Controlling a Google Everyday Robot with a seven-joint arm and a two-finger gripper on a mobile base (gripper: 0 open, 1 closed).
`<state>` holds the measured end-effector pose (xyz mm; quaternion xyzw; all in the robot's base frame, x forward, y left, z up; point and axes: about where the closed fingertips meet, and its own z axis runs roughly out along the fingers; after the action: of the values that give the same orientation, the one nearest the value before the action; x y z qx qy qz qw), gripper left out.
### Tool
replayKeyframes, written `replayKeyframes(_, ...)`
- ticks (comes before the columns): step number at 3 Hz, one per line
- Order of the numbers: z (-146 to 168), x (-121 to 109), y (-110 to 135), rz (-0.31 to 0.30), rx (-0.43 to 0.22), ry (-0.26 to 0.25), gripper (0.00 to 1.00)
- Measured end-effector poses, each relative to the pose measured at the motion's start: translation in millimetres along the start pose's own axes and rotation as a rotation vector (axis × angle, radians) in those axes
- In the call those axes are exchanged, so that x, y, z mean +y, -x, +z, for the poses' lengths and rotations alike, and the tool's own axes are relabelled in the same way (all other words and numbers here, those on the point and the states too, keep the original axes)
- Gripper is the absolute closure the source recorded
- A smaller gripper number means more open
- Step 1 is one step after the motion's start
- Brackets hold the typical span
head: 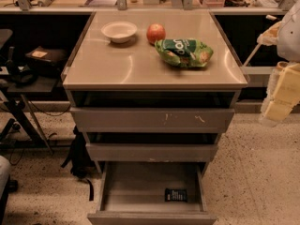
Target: Pick rxbar blueberry from bottom drawer and place on counter
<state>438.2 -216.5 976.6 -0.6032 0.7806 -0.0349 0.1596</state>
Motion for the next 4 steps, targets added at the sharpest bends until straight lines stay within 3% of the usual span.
replayKeyframes(2,16,-1,-5,0.015,-0.034,0.011,0.0)
replayKeyframes(3,76,9,-21,0.054,-0.089,0.063,0.0)
replayKeyframes(4,185,20,-44,0.146,-0.1,0.139,0.0)
